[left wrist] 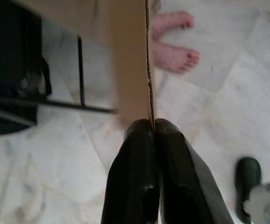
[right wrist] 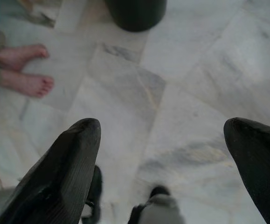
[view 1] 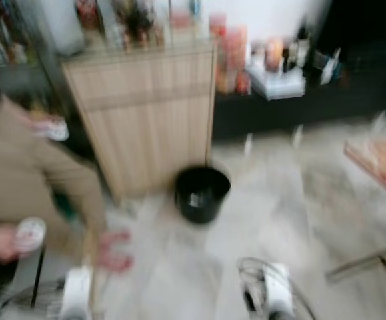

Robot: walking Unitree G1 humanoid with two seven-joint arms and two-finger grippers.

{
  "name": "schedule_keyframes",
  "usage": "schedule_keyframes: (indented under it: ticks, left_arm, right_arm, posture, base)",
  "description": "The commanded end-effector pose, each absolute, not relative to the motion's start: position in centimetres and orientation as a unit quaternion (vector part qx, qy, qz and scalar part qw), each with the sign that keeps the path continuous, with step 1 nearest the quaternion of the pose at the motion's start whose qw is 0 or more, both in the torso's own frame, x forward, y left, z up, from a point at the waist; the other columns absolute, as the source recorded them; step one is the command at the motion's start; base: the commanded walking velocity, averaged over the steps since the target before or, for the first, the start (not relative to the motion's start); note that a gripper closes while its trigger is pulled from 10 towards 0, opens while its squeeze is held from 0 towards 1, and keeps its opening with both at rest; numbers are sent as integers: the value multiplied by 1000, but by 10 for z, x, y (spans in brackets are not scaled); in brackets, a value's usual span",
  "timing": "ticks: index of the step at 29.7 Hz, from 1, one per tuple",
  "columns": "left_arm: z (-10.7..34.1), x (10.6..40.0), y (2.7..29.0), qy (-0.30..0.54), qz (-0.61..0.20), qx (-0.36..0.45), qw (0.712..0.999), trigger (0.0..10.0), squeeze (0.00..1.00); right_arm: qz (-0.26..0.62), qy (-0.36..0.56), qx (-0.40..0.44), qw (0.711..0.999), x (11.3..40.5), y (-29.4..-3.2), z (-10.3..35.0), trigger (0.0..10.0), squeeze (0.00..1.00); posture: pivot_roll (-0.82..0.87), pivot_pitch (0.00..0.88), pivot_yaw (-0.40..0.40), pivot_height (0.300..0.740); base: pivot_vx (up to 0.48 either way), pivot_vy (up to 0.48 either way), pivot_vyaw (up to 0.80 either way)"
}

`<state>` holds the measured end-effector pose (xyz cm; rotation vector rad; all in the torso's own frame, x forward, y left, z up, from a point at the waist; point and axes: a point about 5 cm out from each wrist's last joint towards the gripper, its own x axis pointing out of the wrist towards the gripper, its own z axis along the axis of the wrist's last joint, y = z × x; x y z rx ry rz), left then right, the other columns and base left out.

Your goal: Picking trash to rubbish bin

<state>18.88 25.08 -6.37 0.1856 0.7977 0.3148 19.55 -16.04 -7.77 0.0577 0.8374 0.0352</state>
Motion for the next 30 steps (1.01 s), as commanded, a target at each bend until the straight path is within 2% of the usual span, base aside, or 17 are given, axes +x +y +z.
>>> schedule_keyframes:
  ticks: [1, 4, 19, 23, 27, 30]
  left_arm:
    - [-62, 193, 248, 381, 154, 85, 908, 10000, 0]
    - [-62, 194, 248, 379, 153, 85, 909, 10000, 0]
    - [-43, 232, 229, 320, 99, 87, 938, 10000, 0]
    - [-39, 239, 224, 309, 84, 85, 944, 10000, 0]
    - [-36, 244, 219, 303, 71, 84, 947, 10000, 0]
    - [-32, 252, 207, 285, 31, 72, 955, 10000, 0]
  right_arm:
    - [4, 412, 27, 911, 192, -169, -79, 10000, 0]
    - [5, 411, 27, 911, 193, -169, -79, 10000, 0]
    - [12, 402, 30, 915, 199, -164, -76, 10000, 0]
    - [11, 397, 33, 917, 201, -164, -74, 10000, 0]
    - [16, 391, 31, 920, 203, -162, -73, 10000, 0]
    - [19, 388, 30, 921, 205, -160, -72, 10000, 0]
  posture:
    - [31, 48, 47, 740]
    - [32, 44, 48, 740]
    - [34, 25, 58, 740]
    - [35, 19, 62, 740]
    - [35, 14, 64, 740]
    - [38, 12, 66, 740]
  base:
    - [480, 0, -800]
    - [480, 0, -744]
    - [480, 0, 0]
    - [480, 0, -763]
    - [480, 0, 0]
    - [315, 0, 0]
